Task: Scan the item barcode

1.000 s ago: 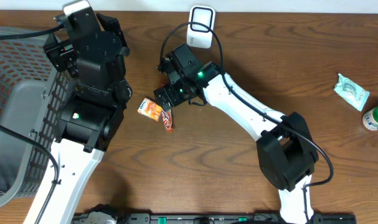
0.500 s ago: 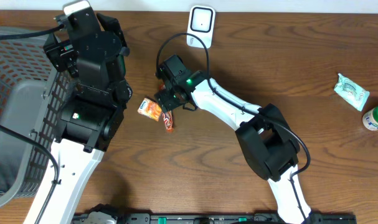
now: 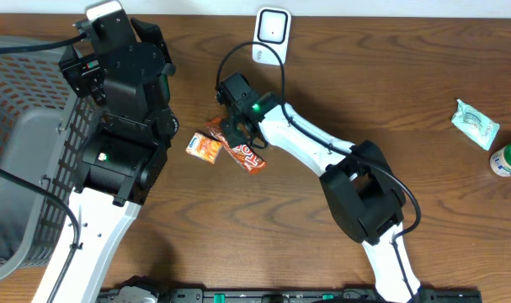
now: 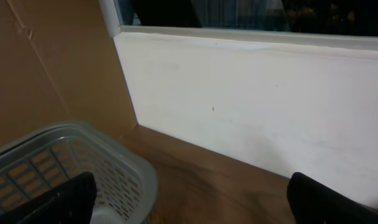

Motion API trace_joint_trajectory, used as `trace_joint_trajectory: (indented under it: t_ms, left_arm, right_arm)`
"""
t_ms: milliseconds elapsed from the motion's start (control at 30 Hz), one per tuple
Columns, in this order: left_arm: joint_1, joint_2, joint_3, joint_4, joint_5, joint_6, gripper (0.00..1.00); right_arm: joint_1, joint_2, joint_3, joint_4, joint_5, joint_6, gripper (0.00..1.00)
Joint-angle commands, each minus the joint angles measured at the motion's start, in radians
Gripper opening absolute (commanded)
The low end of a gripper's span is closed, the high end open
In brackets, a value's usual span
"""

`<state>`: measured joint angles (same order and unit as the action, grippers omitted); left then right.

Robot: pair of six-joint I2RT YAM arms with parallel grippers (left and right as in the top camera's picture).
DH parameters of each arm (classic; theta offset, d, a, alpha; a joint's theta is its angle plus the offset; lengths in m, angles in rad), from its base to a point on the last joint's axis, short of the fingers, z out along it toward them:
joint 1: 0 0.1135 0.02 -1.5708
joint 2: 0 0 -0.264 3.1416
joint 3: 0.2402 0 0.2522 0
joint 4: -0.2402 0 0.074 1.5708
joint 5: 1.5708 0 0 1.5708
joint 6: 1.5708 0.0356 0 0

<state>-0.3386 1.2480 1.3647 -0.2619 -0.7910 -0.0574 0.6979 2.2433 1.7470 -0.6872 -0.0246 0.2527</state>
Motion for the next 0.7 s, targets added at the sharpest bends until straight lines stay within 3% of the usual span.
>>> trace_joint_trajectory:
  t_ms: [0,33,67,133,167,200,333,667]
  left_arm:
    - [0.000,-0.002,-0.006,0.002,-0.003,-0.019,0.98]
    - [0.000,-0.002,-0.006,0.002,-0.003,-0.019,0.98]
    - [0.000,-0.002,-0.006,0.002,-0.003,-0.019,0.98]
    - [0.000,-0.002,-0.006,0.002,-0.003,-0.019,0.98]
    - [0.000,-0.002,-0.006,0.002,-0.003,-0.019,0.98]
    - [0.001,-0.002,-0.006,0.002,-0.003,-0.019,0.98]
    - [0.000,-0.002,-0.006,0.002,-0.003,-0.019,0.98]
    - [0.000,-0.002,-0.006,0.002,-0.003,-0.019,0.98]
  right_arm:
    - [-0.003,0.005,0.083,-0.061,0.126,-0.003,0.01]
    - [-0.003,0.005,0.094,-0.077,0.122,-0.022,0.16]
    - [-0.003,0.005,0.100,-0.090,0.108,-0.034,0.41]
    - [-0.003,0.005,0.107,-0.124,0.056,-0.082,0.77]
    - [-0.002,0.005,0.107,-0.148,0.039,-0.098,0.91]
    - [0.000,0.005,0.107,-0.171,0.038,-0.097,0.96]
    - [0.026,0.005,0.107,-0.275,0.111,-0.143,0.95]
    - [0.196,0.016,0.092,-0.291,0.415,-0.215,0.95]
